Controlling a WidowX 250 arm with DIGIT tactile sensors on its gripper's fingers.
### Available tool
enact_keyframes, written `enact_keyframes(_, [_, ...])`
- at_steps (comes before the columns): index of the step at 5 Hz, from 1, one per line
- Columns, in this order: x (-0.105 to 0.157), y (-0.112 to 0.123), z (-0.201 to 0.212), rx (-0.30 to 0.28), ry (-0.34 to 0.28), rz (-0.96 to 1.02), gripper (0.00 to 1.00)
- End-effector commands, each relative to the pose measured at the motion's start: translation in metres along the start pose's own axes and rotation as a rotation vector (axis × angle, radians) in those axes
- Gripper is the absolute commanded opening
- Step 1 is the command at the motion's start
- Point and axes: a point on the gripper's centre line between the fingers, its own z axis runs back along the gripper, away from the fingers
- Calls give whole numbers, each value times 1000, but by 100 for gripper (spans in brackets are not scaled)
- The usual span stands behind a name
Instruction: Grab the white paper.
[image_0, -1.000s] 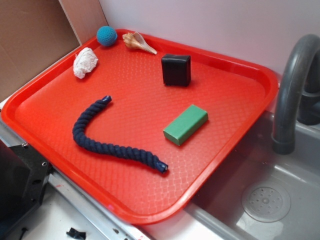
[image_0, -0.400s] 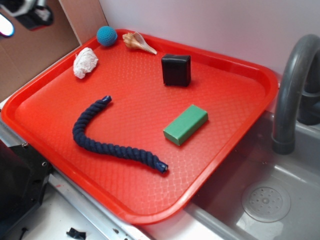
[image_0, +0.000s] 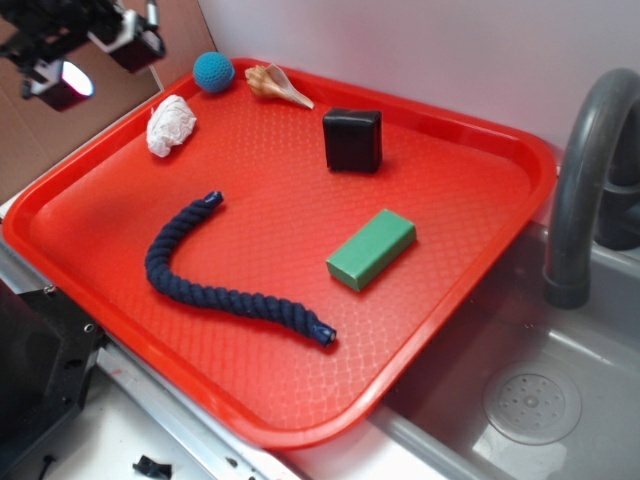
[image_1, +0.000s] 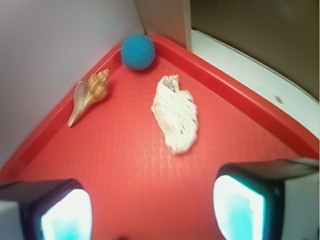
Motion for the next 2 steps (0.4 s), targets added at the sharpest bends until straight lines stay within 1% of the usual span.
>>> enact_keyframes(1, [38,18,-43,80,1,-48,100])
enact_keyframes(2, [45,27,-58,121,15,-29,100])
